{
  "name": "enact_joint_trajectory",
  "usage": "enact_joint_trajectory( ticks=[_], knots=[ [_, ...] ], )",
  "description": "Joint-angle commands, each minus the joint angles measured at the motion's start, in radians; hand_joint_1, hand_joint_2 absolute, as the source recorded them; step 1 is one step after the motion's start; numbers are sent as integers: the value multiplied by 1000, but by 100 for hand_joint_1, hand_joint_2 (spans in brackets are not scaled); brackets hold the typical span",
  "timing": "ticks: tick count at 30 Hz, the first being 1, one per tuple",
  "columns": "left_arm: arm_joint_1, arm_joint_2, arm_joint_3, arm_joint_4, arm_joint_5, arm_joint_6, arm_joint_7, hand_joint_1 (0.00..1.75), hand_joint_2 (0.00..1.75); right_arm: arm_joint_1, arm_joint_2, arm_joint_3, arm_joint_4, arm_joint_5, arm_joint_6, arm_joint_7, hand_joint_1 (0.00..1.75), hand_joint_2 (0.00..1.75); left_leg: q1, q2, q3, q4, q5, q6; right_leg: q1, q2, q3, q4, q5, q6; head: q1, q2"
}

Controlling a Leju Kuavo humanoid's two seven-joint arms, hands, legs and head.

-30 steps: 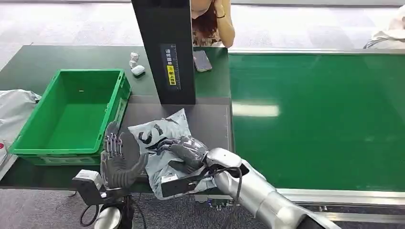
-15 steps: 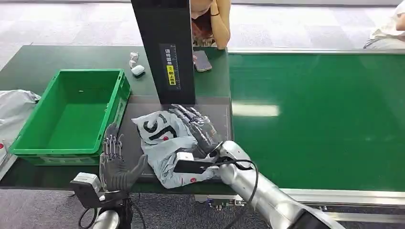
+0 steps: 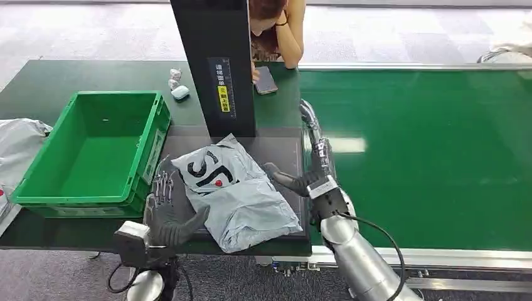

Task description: Moved the parcel from conveyor to table for the left to box.

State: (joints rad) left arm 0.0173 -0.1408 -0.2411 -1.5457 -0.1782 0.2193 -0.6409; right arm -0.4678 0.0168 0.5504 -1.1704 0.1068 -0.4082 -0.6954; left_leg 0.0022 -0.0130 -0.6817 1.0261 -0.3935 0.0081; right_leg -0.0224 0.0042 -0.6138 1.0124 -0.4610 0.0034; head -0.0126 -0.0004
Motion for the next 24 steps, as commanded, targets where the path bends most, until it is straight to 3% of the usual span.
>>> enact_joint_trajectory(
  ticks=[1, 5, 9, 12, 16, 20, 24],
  knots=[
    [-36, 59, -65, 79, -13, 0, 11, 0, 175, 35, -41, -68, -56, -7, 11, -3, 0, 175, 0, -1, 3, -1, 0, -1, 0, -2, 3, -1, 0, -1, 0, 0],
    [-45, 60, -70, 90, -40, -1, 26, 0, 175, 50, -46, -84, -62, -4, 13, -3, 0, 175, 0, -1, 2, -1, 0, -1, 0, -2, 2, -1, 0, -1, 0, 0],
    [-96, 42, -108, 142, -235, 27, 54, 0, 175, 178, -46, -212, -117, 21, 75, -3, 0, 175, 1, -5, 5, -3, 1, -1, 1, -6, 6, -3, -1, -1, 0, 0],
    [-214, 50, -233, 242, -540, -4, 246, 0, 175, 278, -55, -287, -171, 42, 119, -3, 0, 175, 1, -11, 4, -3, 2, -1, 1, -12, 7, -4, -2, -1, 0, 0],
    [-319, 40, -322, 376, -739, -114, 420, 0, 175, 311, -49, -329, -181, 79, 129, -3, 0, 175, 0, -11, 2, -2, 1, -1, 0, -11, 4, -2, -2, 0, 0, 0],
    [-454, -12, -354, 624, -831, -182, 494, 0, 175, 300, 19, -390, -197, 165, 159, 30, 0, 175, -1, -6, 2, -1, 1, -1, 0, -7, 4, -1, 0, -1, 0, 0],
    [-564, -50, -391, 821, -906, -181, 533, 0, 175, 308, 30, -417, -227, 193, 160, 50, 0, 175, 0, -7, 3, -2, 2, -1, 0, -8, 5, -2, 1, -1, 0, 0]
  ],
)
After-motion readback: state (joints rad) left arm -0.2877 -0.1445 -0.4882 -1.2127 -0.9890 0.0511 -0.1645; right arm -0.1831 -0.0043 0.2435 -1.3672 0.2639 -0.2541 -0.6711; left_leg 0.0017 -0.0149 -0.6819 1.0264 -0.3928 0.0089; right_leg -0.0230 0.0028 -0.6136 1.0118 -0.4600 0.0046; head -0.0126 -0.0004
